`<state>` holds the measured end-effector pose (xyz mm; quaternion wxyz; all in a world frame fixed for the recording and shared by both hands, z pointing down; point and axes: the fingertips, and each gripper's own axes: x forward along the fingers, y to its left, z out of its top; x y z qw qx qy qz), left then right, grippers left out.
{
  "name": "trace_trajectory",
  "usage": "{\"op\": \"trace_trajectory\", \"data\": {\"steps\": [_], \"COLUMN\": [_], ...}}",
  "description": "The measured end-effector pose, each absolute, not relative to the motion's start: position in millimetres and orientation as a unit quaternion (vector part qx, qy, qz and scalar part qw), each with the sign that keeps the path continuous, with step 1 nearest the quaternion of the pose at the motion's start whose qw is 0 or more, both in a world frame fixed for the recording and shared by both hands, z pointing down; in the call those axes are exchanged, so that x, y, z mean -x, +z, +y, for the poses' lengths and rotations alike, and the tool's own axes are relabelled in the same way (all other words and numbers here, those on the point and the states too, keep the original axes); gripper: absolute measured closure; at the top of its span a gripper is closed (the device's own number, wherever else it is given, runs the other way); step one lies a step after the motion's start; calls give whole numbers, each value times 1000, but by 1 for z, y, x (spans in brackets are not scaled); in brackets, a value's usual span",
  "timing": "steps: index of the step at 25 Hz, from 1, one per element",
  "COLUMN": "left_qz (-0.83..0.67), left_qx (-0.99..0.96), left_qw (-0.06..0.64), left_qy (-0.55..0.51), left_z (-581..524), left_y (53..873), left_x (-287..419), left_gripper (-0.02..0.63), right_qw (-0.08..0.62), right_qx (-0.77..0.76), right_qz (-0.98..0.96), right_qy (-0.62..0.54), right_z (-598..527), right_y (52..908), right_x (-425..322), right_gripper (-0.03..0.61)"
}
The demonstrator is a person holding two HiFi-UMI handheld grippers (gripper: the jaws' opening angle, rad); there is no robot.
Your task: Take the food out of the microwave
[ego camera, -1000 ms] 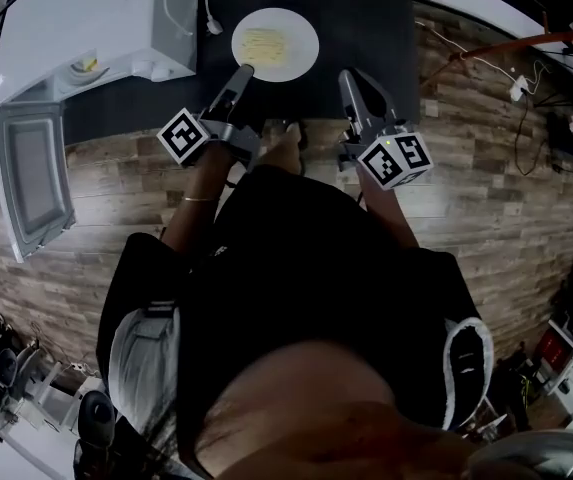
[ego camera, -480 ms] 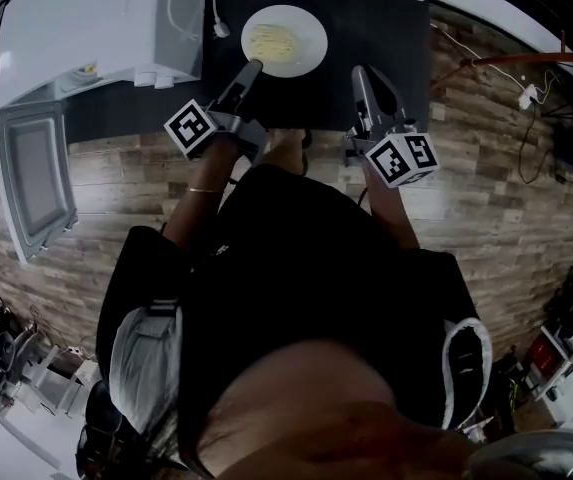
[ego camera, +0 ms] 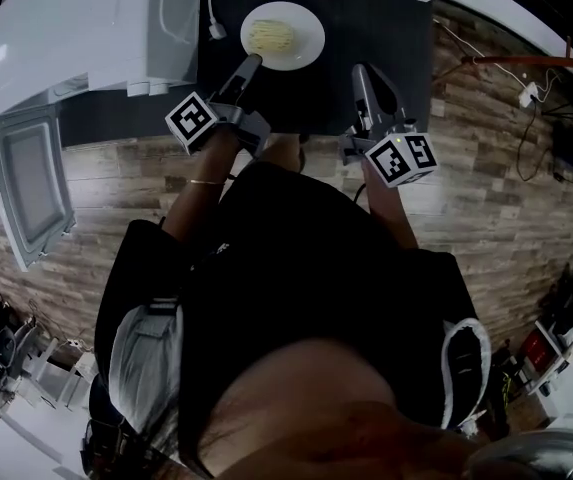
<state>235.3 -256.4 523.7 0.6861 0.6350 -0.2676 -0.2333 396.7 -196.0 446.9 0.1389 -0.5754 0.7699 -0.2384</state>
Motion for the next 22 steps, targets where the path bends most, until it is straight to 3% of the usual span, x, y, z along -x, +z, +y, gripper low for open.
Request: {"op": "trace_trajectory", "data": {"steps": [22], "left_qz": [-352], "left_qx": [-612], "left_qw": [678], "left_qy": [-203], "left_z": [-266], "left_y": [569], "left_x": [-222], "left_gripper": [600], "right_qw": [135], "right_qx": [570], "right_qz": [771], "right_qy": [-249], "right_z": [-197], "right_y": [455], "right_x": [-397], "right_gripper": [580]}}
